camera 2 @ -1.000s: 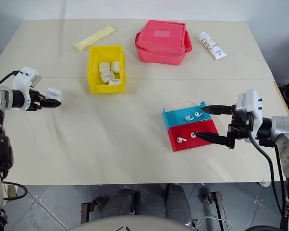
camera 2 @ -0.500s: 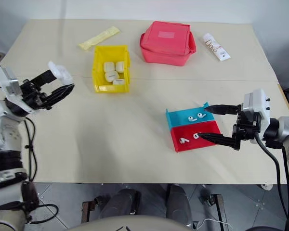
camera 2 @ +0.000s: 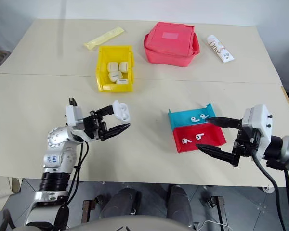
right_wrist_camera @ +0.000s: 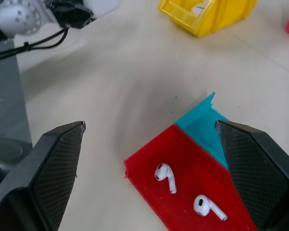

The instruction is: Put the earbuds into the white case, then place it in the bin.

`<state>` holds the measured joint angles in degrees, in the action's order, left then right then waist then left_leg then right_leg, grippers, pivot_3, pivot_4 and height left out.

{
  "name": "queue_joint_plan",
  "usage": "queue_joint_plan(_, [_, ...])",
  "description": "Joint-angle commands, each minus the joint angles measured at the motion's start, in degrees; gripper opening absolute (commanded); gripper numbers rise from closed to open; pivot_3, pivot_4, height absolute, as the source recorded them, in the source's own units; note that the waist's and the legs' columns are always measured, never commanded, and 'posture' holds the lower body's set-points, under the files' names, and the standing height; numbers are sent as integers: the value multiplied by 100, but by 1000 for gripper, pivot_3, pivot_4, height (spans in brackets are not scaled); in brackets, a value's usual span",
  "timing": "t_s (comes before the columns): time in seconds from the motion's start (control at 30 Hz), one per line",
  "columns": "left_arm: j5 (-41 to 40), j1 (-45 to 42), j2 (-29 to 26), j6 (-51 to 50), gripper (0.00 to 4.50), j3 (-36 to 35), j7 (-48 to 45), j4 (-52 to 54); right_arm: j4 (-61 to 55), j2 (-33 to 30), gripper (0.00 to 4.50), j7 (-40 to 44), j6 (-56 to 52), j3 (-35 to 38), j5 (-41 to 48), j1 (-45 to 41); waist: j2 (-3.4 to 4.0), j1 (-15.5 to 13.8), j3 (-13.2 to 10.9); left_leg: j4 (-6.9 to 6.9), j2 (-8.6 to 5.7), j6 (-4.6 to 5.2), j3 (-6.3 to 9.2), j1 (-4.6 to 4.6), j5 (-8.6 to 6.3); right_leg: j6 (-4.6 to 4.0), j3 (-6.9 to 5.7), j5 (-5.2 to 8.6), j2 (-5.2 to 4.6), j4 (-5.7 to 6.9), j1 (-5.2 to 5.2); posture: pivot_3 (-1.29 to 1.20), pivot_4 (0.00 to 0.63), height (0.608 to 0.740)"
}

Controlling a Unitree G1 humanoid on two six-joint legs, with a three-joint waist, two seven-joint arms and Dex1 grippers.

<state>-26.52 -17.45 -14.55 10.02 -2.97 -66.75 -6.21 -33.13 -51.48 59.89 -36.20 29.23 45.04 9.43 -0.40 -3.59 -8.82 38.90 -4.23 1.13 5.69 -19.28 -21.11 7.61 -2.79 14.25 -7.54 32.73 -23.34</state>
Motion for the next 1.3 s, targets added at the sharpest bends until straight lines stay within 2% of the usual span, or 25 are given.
queue_joint_plan(0.03, [8,-209,188,456,2757,152,-137,-242,-436,79,4500,-313,-140,293,232,218,4,-11,2,0,0,1,-1,0,0,0,0,0,0,-1,0,0,150,740])
queue_joint_plan(0.43, [-51,-369,337,801,2757,514,-774,-900,-1146,-58,4500,-1219,-687,329,-69,1029,12,-80,7,4,-2,8,-4,-2,-3,2,-1,-1,5,-21,1,0,150,740])
queue_joint_plan(0.63, [-124,-391,364,766,2757,554,-946,-979,-1356,-88,4500,-1035,-858,1073,-199,1816,12,-105,7,5,-3,14,-5,-3,-6,2,-1,-1,5,-24,3,0,150,740])
queue_joint_plan(0.73, [-227,-362,396,581,2757,596,-956,-801,-1321,103,4500,-687,-504,1616,-604,2479,13,-117,7,5,-2,16,-5,-1,-7,2,0,-1,6,-25,6,0,150,740])
queue_joint_plan(0.9, [-294,-226,358,430,2757,639,-963,-531,-1280,315,4500,-241,-295,2273,-733,3134,13,-102,7,4,1,19,-6,4,-10,5,0,-2,9,-31,13,0,150,740])
queue_joint_plan(1.07, [-289,-112,369,361,2757,646,-898,-374,-1301,-42,4500,-162,-538,2233,-548,2903,17,-84,7,1,6,17,-6,6,-12,4,1,-2,12,-33,12,0,150,740])
queue_joint_plan(1.3, [-260,124,398,336,2757,703,-729,-57,-996,-1464,4500,3,-1012,1171,-542,1779,24,-95,2,1,6,18,-5,2,-12,3,-2,-1,10,-41,12,0,150,740])
